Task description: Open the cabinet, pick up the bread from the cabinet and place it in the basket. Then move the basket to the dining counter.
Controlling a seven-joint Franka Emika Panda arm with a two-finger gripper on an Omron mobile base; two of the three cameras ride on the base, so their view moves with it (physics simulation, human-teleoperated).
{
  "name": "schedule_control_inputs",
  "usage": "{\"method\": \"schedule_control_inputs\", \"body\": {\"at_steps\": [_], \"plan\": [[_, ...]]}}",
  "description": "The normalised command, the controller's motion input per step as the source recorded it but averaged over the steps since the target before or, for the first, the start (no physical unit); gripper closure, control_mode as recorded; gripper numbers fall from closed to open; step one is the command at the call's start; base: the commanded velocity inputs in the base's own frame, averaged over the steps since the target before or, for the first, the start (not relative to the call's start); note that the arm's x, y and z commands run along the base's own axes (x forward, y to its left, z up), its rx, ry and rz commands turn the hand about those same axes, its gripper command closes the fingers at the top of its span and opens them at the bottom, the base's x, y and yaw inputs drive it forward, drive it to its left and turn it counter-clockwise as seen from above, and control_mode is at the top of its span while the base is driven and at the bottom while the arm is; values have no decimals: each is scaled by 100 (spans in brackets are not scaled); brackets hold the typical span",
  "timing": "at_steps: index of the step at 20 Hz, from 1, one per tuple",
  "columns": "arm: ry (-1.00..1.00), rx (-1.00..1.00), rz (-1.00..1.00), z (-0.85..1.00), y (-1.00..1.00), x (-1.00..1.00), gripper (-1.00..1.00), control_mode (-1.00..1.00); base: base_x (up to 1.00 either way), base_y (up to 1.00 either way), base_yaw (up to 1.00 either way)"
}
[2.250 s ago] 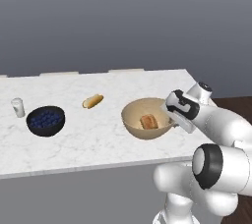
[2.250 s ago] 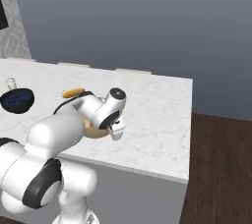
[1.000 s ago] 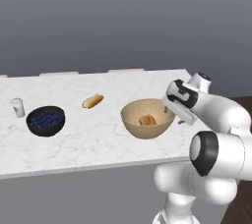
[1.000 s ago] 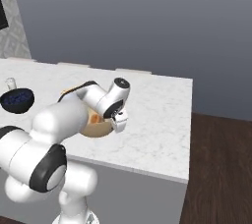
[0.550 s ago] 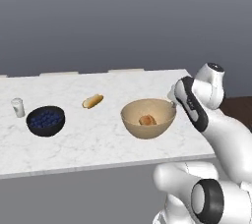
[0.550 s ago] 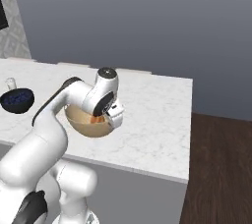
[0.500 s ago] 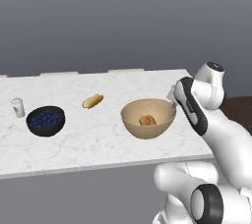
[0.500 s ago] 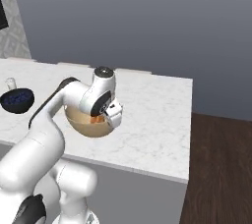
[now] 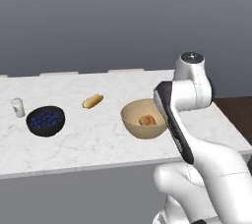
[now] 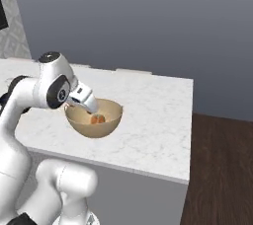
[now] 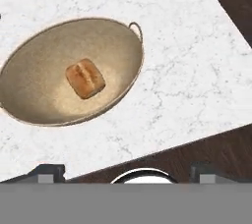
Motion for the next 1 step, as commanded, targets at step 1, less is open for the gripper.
{"method": "schedule_control_inputs", "body": {"at_steps": [1], "plan": [[0,-40,40,91,54,-51,-100,-100,0,0,0]]}}
